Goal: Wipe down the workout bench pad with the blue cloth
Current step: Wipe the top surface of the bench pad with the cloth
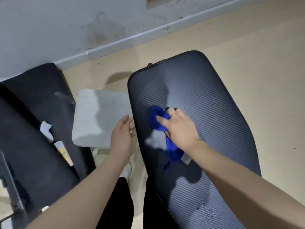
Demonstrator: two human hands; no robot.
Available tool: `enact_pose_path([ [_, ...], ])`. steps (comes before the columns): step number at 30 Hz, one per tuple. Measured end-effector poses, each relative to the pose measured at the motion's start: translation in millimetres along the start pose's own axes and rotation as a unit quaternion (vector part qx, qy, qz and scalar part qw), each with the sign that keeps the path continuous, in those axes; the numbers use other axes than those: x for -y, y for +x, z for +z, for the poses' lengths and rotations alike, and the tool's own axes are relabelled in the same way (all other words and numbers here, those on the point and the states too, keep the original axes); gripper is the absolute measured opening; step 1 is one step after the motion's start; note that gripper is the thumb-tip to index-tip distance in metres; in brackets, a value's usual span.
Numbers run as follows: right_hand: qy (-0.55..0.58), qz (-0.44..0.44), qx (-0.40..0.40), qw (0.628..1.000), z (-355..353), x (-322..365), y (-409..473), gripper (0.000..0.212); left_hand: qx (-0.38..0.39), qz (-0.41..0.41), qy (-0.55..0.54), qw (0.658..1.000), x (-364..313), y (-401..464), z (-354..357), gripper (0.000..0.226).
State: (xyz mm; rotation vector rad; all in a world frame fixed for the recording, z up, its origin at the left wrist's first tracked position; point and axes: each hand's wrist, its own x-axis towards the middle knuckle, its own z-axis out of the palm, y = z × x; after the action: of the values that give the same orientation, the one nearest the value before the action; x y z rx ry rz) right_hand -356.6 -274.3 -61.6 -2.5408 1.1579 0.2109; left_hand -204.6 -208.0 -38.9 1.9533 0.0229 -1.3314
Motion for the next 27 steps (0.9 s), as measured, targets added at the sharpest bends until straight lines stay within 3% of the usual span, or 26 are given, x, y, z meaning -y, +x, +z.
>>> enact_pose_path([
  [2,0.023,0.145,-0.040,0.988,0,-3,14,0.052,0.024,-0.012,0.011,1.000,6,3,-8,0.038],
  [4,0.017,0.183,-0.084,0.979,9,17,14,0.052,0.055,-0.013,0.038,0.998,12,5,-14,0.036],
  [9,0.016,-0.018,-0.006,1.000,32,70,-43,0.056,0.145,-0.020,0.076,0.986,10,1,-27,0.033],
  [12,-0.020,-0.074,0.018,0.997,20,54,-30,0.050,0.187,-0.032,0.088,0.978,4,-8,-32,0.031],
  [16,-0.009,0.156,-0.039,0.987,3,29,32,0.044,0.207,-0.034,0.093,0.973,9,-1,-38,0.029],
  [18,0.000,0.196,-0.073,0.978,8,36,38,0.045,0.221,-0.042,0.093,0.970,17,8,-44,0.031],
  [20,-0.002,0.129,-0.081,0.988,19,51,14,0.048,0.238,-0.059,0.109,0.963,26,11,-53,0.035],
  [23,-0.006,0.004,-0.010,1.000,36,71,-55,0.059,0.261,-0.073,0.133,0.953,40,7,-60,0.046],
  [27,-0.045,-0.073,0.032,0.996,34,61,-72,0.061,0.262,-0.087,0.126,0.953,47,1,-56,0.046],
])
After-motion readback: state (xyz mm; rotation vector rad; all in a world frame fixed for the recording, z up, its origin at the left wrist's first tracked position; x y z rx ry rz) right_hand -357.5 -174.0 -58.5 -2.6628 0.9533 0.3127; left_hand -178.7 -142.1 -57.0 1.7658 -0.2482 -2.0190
